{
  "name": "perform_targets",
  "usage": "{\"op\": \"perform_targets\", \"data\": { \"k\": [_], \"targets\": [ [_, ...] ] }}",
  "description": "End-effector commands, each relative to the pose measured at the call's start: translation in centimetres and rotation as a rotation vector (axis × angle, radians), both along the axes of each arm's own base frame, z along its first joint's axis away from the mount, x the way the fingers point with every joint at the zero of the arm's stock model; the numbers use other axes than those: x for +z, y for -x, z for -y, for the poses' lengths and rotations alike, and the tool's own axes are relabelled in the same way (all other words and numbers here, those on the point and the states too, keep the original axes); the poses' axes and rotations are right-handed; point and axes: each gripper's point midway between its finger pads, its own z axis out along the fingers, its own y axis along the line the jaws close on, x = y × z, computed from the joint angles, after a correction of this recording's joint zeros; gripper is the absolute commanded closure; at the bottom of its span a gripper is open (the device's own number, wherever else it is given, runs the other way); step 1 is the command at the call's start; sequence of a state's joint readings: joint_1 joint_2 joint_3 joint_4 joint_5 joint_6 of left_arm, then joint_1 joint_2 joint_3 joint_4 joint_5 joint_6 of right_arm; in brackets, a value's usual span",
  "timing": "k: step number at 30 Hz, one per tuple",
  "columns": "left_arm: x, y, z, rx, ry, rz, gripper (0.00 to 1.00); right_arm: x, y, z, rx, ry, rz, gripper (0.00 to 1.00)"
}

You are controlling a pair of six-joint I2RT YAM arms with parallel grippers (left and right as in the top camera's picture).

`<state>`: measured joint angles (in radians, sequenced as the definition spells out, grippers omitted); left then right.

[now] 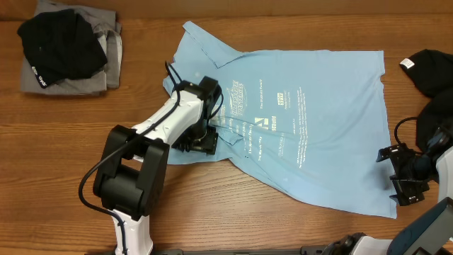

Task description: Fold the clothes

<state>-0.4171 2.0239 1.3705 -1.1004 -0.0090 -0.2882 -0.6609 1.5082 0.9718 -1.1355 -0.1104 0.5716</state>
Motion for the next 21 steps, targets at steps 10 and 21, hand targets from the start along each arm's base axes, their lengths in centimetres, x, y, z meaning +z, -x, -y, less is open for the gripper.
{"op": "perform_targets", "data": {
  "k": [10, 21],
  "targets": [
    [-2.0, 1.2, -6.2, 0.233, -0.067, -0.071, 0.33, -0.4, 1.1, -1.3, 0.003, -0.036, -0.013, 0.0],
    [-2.6, 2.2, -10.7, 0.392, -0.079, -0.123, 0.3, -1.7, 1.8, -2.0, 0.002, -0.057, -0.028, 0.0]
  ]
}}
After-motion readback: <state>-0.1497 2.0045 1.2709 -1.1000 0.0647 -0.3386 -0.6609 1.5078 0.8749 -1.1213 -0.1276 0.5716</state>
